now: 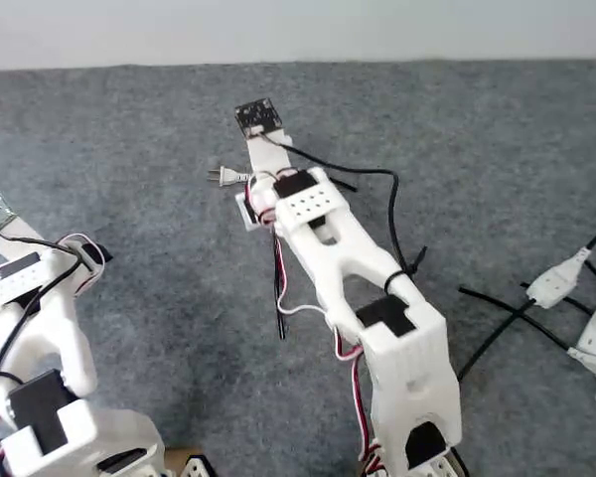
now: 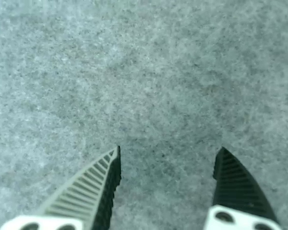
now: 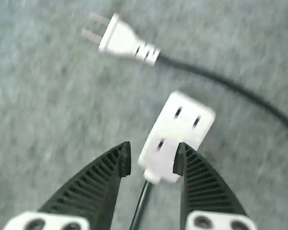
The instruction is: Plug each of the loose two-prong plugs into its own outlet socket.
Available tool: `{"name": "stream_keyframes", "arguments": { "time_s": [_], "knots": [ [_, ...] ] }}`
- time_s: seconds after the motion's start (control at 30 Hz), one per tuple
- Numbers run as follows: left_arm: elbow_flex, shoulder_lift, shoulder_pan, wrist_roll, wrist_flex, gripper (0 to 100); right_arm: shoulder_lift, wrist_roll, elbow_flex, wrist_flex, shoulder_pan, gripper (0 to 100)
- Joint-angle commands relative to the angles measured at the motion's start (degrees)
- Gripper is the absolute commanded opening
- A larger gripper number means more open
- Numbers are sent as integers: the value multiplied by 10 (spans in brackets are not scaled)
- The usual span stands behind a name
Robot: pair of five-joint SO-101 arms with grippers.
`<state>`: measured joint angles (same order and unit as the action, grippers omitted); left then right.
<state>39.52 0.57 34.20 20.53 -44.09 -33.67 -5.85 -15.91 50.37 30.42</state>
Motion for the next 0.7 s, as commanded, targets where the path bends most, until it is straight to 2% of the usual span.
{"name": "stream_keyframes", "arguments": {
  "time_s": [0.0,0.13,0.3,0.6,0.67],
  "knots": [
    [-5,5,-4,-7,14,296,-36,-6,-115,26,-19,159],
    [-5,5,-4,-7,14,297,-81,-6,-196,73,-29,162],
    [-5,5,-4,-7,14,297,-138,-5,-266,102,-26,214],
    [-5,5,-2,-7,14,297,-217,-5,-370,163,-18,210],
    [-5,5,-2,-7,14,297,-230,-3,-391,180,-17,180]
  ]
}}
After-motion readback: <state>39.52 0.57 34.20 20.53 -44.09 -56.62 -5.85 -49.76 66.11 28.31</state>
